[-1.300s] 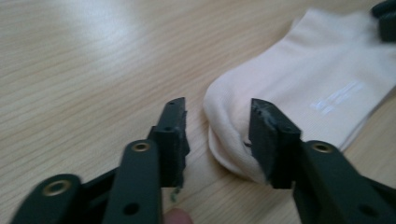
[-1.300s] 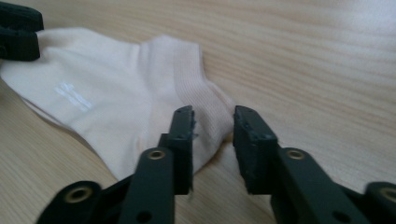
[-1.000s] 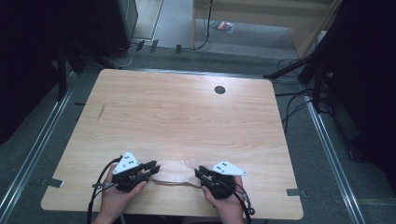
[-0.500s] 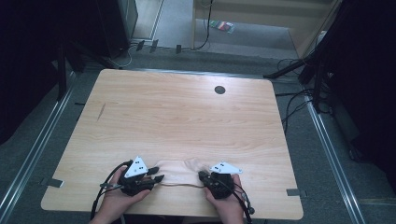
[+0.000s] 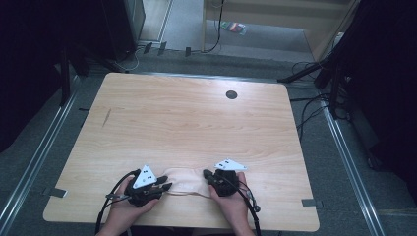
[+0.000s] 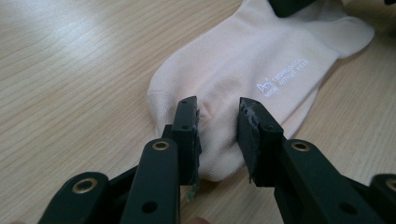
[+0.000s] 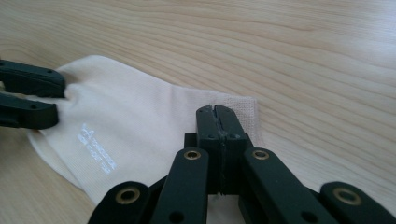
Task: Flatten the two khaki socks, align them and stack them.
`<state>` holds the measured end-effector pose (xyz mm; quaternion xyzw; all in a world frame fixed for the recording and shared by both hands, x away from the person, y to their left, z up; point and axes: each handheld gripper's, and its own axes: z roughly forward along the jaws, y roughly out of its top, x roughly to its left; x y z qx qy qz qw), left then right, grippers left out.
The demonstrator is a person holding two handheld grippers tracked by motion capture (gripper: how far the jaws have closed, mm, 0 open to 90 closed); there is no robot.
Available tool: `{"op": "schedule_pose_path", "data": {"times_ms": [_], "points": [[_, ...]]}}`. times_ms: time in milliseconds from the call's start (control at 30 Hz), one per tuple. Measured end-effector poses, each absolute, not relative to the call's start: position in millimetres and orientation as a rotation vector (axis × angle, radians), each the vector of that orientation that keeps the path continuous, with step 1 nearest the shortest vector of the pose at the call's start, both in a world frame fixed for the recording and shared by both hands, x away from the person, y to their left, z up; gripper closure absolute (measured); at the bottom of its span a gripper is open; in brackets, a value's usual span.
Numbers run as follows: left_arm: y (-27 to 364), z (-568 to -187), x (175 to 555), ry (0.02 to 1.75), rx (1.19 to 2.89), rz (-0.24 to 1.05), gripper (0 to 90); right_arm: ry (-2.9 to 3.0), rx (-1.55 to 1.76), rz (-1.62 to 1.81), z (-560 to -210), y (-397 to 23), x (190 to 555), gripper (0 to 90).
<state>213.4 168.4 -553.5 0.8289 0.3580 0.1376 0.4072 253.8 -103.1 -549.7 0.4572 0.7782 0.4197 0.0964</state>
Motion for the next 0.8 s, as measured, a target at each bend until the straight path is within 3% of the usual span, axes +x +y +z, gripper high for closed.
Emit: {"op": "schedule_pose_path", "data": {"times_ms": [200, 400, 433, 467, 533, 600, 667, 700, 800], "points": [[169, -553, 214, 0.908, 2.084, 0.335, 69.1, 2.302, 1.306, 1.245, -551, -106, 252, 87.4], [176, -553, 218, 0.904, 2.013, 0.237, 52.2, 2.274, 1.246, 1.391, -545, -111, 251, 58.4], [178, -552, 218, 0.889, 1.994, 0.231, 52.2, 2.274, 1.246, 1.391, -545, -111, 251, 58.4], [180, -552, 218, 0.865, 1.959, 0.23, 46.0, 2.236, 1.255, 1.434, -543, -115, 252, 47.3], [183, -549, 217, 0.863, 1.92, 0.245, 37.1, 2.206, 1.285, 1.474, -540, -120, 252, 38.9], [186, -546, 217, 0.881, 1.888, 0.255, 26.5, 2.188, 1.279, 1.49, -538, -123, 254, 31.7], [188, -544, 217, 0.887, 1.859, 0.261, 23.4, 2.188, 1.281, 1.485, -537, -125, 254, 29.0], [191, -539, 216, 0.892, 1.831, 0.272, 15.1, 2.192, 1.277, 1.459, -534, -127, 255, 21.8], [196, -535, 213, 0.889, 1.807, 0.316, 12.9, 2.176, 1.258, 1.474, -531, -130, 254, 18.2]]}}
